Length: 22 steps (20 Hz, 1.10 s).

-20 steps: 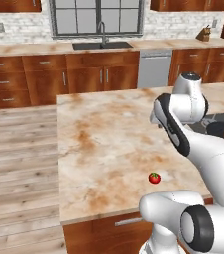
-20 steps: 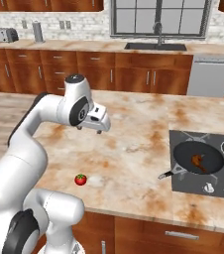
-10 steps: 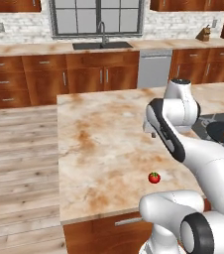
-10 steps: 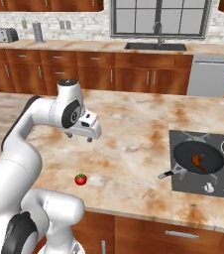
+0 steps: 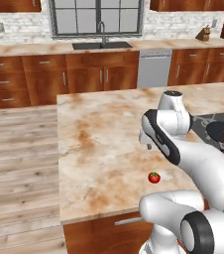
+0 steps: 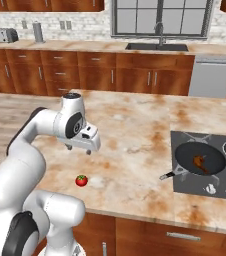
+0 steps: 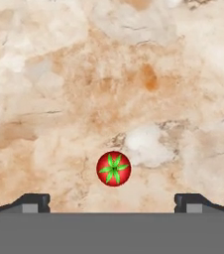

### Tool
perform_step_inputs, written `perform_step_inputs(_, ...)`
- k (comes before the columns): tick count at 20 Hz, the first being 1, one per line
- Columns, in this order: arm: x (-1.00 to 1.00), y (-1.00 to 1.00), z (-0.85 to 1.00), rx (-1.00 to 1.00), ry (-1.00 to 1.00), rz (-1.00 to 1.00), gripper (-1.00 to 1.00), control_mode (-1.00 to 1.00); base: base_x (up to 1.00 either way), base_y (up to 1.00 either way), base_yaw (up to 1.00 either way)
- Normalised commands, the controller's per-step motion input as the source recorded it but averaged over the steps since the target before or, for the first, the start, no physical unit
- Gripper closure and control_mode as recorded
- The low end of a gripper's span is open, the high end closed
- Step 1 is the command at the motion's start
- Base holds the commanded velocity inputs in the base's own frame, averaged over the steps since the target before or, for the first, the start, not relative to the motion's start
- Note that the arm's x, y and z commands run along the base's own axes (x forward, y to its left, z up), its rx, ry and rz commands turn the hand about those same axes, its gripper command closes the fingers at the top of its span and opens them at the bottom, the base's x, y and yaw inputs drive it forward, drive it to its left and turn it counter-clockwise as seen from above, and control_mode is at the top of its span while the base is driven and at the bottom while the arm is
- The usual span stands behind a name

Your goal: Place both pans onto different burners. Then place the tomato and the chicken drumstick on different pans.

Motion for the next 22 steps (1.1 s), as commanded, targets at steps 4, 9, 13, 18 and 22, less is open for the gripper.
perform_step_inputs(4, 0.0, 0.03, -0.6, 0.0, 0.0, 0.0, -1.0, -1.0, 0.0, 0.0, 0.0)
perform_step_inputs(9, 0.0, 0.0, -0.44, 0.0, 0.0, 0.0, -1.0, -1.0, 0.0, 0.0, 0.0)
perform_step_inputs(13, -0.02, 0.0, -0.36, 0.0, 0.0, 0.0, -1.0, -1.0, 0.0, 0.0, 0.0)
perform_step_inputs(18, -0.01, 0.0, -0.33, 0.0, 0.0, 0.0, -1.0, -1.0, 0.0, 0.0, 0.0)
perform_step_inputs(22, -0.01, 0.0, -0.19, 0.0, 0.0, 0.0, -1.0, -1.0, 0.0, 0.0, 0.0)
